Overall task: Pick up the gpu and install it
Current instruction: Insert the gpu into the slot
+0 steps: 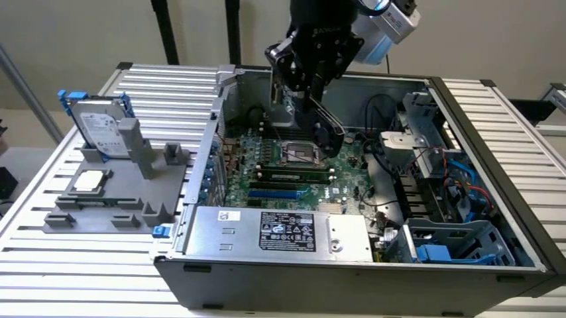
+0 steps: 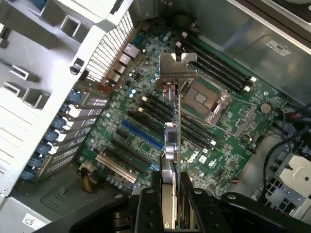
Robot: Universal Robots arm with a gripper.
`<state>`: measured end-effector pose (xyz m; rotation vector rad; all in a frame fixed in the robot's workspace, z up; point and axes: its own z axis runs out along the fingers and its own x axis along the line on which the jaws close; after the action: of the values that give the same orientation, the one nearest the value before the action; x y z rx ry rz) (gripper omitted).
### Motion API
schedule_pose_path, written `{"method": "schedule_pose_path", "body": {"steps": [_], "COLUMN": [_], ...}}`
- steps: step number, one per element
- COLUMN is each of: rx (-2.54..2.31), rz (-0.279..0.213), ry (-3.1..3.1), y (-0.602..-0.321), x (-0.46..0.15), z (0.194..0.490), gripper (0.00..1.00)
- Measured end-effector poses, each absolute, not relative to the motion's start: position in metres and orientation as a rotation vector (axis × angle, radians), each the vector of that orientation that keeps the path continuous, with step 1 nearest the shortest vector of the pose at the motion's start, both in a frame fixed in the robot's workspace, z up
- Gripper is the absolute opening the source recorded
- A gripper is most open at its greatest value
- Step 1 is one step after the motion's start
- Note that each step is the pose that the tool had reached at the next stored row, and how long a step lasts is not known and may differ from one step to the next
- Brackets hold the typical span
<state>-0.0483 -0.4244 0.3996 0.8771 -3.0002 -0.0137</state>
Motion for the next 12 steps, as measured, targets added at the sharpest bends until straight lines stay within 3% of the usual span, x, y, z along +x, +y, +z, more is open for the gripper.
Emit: {"method": "schedule_pose_path", "body": {"steps": [12], "rx": [1.197], "rz": [-0.011], "ry": [-2.887], "y": [-0.4243], "x": [-0.0484], "z": [0.3906], "gripper": [0.00]}}
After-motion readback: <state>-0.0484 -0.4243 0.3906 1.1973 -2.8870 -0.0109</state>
